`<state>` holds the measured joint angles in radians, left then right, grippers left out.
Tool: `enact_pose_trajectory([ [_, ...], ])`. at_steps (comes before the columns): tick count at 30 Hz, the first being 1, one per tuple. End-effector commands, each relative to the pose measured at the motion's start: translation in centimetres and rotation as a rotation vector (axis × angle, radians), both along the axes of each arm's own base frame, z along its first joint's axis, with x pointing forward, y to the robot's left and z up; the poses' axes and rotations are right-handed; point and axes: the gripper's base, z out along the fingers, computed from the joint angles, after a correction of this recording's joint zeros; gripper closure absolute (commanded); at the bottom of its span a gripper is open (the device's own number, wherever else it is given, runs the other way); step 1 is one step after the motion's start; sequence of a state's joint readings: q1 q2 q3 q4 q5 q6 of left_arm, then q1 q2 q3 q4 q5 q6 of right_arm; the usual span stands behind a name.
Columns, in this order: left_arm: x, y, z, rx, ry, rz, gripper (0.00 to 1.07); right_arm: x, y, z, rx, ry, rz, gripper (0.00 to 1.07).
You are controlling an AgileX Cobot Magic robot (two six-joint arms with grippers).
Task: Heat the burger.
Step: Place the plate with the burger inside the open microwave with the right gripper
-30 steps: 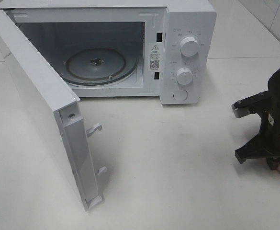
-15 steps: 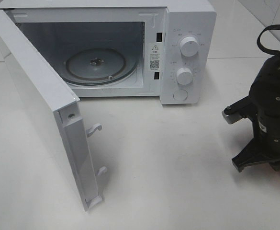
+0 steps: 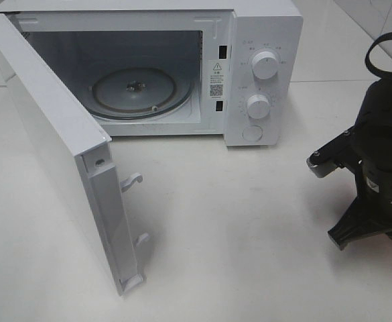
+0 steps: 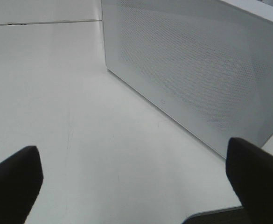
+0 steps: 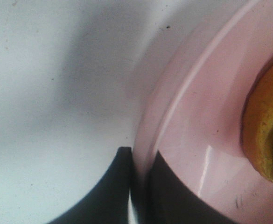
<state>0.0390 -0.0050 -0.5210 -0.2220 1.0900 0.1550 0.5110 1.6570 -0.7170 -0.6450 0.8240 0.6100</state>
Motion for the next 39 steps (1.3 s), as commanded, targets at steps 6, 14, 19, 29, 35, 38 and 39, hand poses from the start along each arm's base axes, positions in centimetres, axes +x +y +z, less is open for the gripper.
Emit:
enact_pose_trajectory([
  [6,-0.2,-0.1,0.0,-0.008,-0.029,0.002,0.07,-2.3,-0.1,2.1,-0.067,-0.04,0.066,1.07],
  [14,-0.2,-0.1,0.0,-0.008,-0.029,0.002,0.07,-4.1,0.3,3.1,-0.085,-0.054,0.114,1.07],
  [19,-0.2,-0.1,0.0,-0.008,-0.029,0.002,0.07,-5.0,1.2,4.1,-0.074,-0.087,0.17,1.07],
  [29,-0.2,-0.1,0.0,-0.008,-0.029,0.002,0.07,-7.3,3.2,5.2,-0.097,-0.101,0.304,1.07],
  [35,-0.2,-0.1,0.0,-0.008,-0.029,0.002,0.07,-8.2,4.0,5.6,-0.085,-0.121,0.356,1.07],
  [38,-0.2,-0.1,0.0,-0.008,-0.029,0.002,0.07,-9.0,4.6,5.9,-0.092,-0.127,0.404,1.07],
  [39,-0.2,-0.1,0.0,-0.008,-0.029,0.002,0.07,-9.3,4.8,5.9,-0.095,-0.127,0.418,1.07],
])
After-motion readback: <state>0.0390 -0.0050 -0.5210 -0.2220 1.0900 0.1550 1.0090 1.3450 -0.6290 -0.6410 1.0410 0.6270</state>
